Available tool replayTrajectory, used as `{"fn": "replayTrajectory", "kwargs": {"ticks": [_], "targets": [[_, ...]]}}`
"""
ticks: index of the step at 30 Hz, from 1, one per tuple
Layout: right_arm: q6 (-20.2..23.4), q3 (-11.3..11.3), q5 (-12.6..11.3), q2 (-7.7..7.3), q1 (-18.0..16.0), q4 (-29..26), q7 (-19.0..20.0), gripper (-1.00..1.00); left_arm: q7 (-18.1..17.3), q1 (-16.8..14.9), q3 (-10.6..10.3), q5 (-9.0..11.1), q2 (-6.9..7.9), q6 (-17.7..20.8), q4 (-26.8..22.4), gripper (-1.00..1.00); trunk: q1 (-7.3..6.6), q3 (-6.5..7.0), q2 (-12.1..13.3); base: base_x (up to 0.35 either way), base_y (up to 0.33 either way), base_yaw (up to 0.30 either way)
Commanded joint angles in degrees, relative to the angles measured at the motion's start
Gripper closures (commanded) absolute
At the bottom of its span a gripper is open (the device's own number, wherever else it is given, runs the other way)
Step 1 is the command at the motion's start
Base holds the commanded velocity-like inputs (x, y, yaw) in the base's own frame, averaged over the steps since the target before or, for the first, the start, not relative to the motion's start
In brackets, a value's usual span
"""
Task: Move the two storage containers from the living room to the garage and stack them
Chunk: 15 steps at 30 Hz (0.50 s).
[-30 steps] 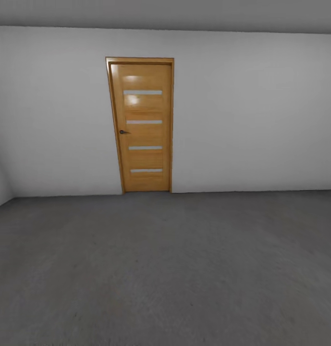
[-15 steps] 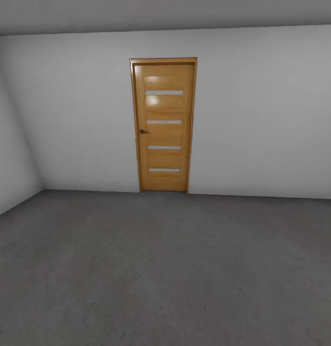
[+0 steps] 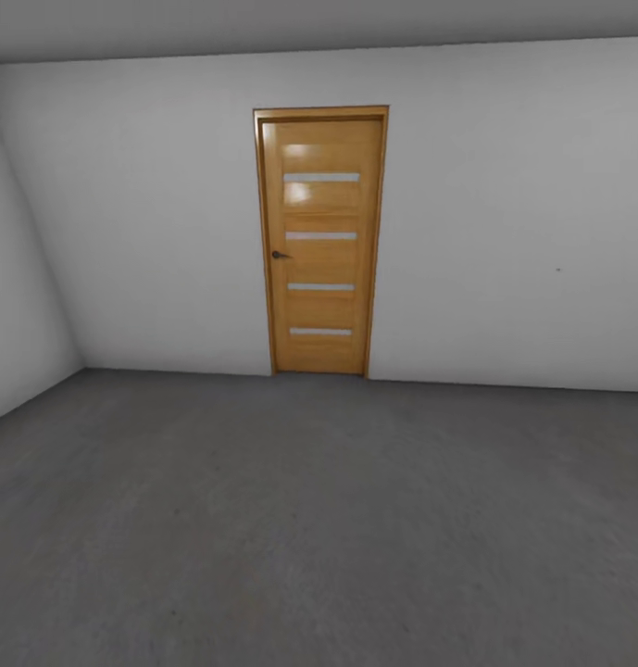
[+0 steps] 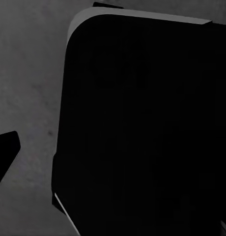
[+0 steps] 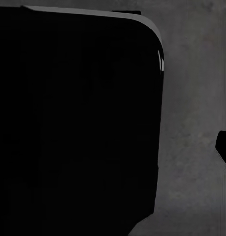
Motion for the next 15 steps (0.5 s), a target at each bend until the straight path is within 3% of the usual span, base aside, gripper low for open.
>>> {"fn": "replayTrajectory", "kwargs": {"ticks": [1, 15], "targets": [[-0.1, 0.0, 0.1, -0.01, 0.0, 0.0, 0.0, -1.0, 0.0, 0.0, 0.1, 0.4, 0.0, -0.1, 0.0, -1.0, 0.03, -0.05, 0.0, 0.324, 0.0, 0.001], [0.0, 0.1, 0.0, 0.08, 0.0, 0.0, 0.1, -1.0, 0.0, 0.0, 0.2, 0.6, -0.1, 0.0, 0.0, -1.0, 0.03, -0.05, 0.0, 0.325, 0.022, 0.0]]}}
